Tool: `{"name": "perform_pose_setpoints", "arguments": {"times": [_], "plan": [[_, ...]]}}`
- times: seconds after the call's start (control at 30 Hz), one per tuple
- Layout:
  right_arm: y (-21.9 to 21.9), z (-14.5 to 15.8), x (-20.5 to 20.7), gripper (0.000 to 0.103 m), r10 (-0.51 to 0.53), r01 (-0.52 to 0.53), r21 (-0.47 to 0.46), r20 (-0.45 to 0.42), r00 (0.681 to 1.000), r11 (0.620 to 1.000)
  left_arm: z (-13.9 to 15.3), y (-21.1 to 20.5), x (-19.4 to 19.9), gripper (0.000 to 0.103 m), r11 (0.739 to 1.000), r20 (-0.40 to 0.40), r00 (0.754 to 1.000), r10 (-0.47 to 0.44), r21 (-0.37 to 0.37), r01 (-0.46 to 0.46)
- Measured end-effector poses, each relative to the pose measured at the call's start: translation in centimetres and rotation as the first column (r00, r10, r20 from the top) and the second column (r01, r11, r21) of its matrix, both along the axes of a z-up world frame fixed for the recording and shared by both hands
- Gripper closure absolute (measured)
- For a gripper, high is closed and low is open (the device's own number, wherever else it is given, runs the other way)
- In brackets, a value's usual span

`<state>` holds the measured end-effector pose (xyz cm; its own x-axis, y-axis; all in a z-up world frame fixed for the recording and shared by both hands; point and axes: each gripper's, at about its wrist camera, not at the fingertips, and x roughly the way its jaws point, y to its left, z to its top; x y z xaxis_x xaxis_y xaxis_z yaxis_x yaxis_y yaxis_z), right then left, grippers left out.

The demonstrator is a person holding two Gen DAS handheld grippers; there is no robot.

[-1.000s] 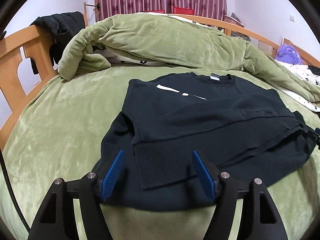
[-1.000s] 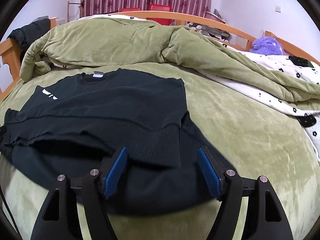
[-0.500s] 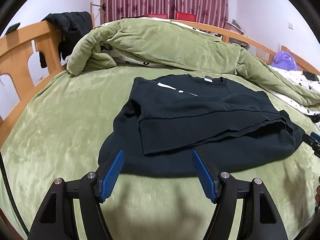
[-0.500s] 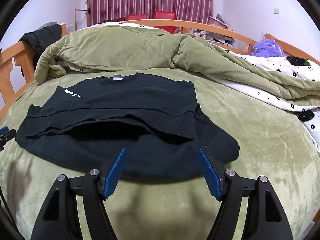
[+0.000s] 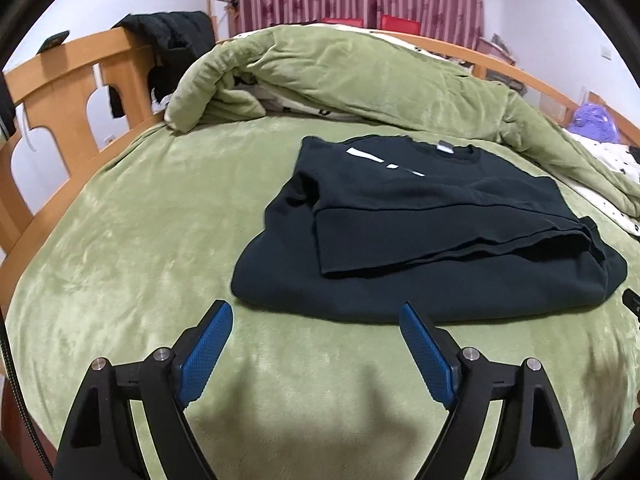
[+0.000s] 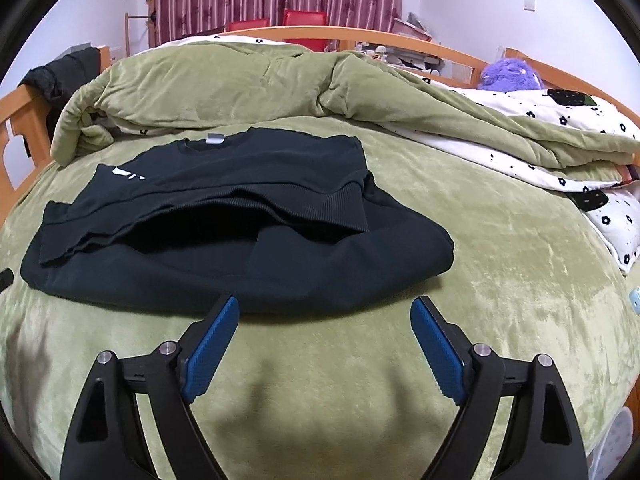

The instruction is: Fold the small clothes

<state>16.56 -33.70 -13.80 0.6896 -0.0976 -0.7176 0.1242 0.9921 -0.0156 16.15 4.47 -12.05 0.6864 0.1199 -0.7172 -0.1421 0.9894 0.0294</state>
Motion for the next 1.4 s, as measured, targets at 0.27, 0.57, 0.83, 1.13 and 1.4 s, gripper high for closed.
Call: {"name": "perform_pose_setpoints", "arguments": {"times": [0.27, 0.57, 0.83, 1.13, 1.4], "plan": [[-0.8, 0.0, 0.2, 0.017, 0.005, -0.005, 0.016, -0.014, 1.000, 1.000, 0.2, 0.6, -1.2, 0.017, 0.998, -0.018, 0.999, 0.040, 0.055, -0.039], [-1.7, -0.5, 0.6, 0.017, -0.004, 0.002, 0.052, 0.025, 1.000, 0.999, -1.1, 1.1, -0.6, 0.016, 0.999, -0.052, 0.998, 0.039, 0.021, -0.038], [-0.9, -0.8, 1.4, 0.019, -0.031, 0.031, -0.005, 0.035, 0.999, 0.999, -2.4, 1.0, 1.5, 0.016, 1.000, -0.059, 0.998, 0.002, -0.022, -0.004], [-1.5, -0.7, 3.2, 0.026, -0.022, 0.020, 0.095, 0.025, 0.999, 0.995, -4.0, 2.9, 4.0, 0.018, 0.987, -0.070, 0.997, 0.026, -0.156, -0.037], [-5.0, -4.5, 5.3, 0.030, -0.086, 0.096, 0.167, -0.065, 0.994, 0.981, -6.4, 3.4, 6.2, 0.021, 0.983, -0.097, 0.995, 0.000, -0.181, -0.018]]}}
